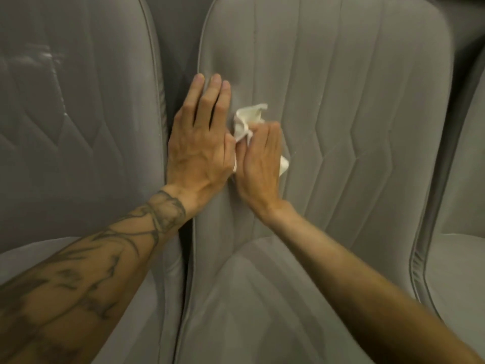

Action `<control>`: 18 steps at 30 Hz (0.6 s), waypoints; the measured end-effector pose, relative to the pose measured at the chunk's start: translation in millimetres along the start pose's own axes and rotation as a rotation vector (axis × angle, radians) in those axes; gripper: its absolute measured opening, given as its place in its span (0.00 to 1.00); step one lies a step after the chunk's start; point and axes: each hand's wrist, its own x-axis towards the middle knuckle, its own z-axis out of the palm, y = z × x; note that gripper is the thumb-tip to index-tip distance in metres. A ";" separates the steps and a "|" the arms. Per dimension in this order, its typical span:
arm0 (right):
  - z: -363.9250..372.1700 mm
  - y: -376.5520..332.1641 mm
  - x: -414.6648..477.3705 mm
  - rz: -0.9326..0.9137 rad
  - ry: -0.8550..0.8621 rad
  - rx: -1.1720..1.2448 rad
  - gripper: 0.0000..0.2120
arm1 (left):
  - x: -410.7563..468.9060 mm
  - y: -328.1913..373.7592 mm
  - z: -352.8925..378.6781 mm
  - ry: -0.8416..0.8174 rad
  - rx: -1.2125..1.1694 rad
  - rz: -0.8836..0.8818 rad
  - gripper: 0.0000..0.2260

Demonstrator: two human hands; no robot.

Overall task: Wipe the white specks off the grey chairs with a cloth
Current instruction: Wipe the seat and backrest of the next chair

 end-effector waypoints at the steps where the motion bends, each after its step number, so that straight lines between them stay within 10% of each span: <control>1: -1.9 -4.3 15.2 -0.008 0.024 -0.005 0.08 | 0.0 -2.6 -4.0 -0.023 0.021 0.019 0.30; 8: 0.3 -38.1 67.0 -0.021 0.152 0.012 0.10 | -14.9 -60.0 -30.6 -0.078 0.178 0.178 0.28; 14: -9.8 -42.9 11.3 -0.269 -0.201 -0.144 0.07 | -25.0 -81.9 -30.5 -0.043 0.102 0.056 0.31; 18: -5.3 -55.1 97.2 -0.331 -0.014 -0.282 0.12 | -26.2 -82.9 -26.7 -0.020 0.086 0.064 0.32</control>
